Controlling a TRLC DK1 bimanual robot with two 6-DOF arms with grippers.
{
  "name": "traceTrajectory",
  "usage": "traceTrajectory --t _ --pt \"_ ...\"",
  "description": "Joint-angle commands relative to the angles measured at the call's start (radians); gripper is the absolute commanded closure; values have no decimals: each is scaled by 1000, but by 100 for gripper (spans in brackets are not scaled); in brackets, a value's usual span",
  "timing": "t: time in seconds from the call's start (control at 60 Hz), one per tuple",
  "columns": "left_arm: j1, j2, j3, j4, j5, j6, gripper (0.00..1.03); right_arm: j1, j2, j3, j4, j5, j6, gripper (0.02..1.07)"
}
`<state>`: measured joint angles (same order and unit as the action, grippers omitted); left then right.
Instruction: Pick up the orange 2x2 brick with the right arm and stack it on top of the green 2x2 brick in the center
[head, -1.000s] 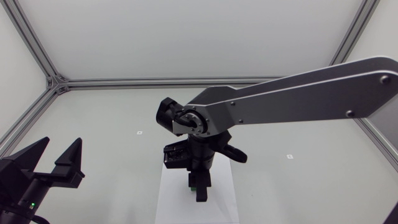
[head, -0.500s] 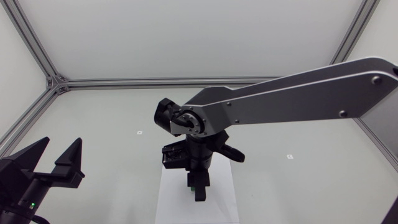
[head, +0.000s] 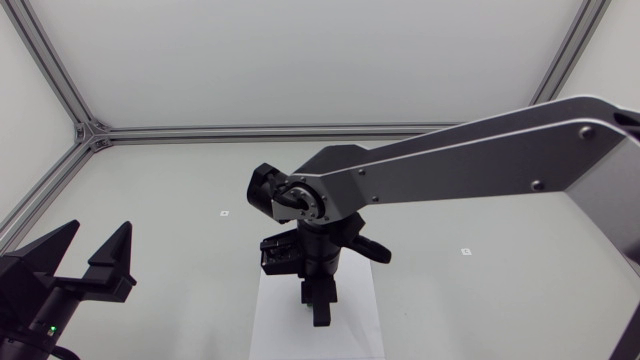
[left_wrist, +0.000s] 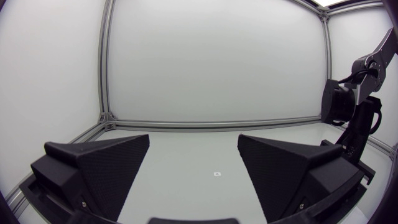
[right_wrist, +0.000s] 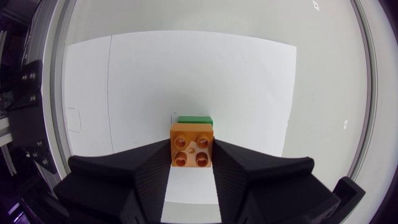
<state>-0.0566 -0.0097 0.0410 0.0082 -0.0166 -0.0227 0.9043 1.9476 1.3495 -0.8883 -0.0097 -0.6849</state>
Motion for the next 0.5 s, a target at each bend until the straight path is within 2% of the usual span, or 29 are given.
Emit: traceTrajectory --t 0.0,0.483 --pt "-8 -3 -41 -11 3 6 4 4 31 17 -15 5 -19 101" --pt "-8 -3 -41 -11 3 6 4 4 45 27 -11 8 -15 101"
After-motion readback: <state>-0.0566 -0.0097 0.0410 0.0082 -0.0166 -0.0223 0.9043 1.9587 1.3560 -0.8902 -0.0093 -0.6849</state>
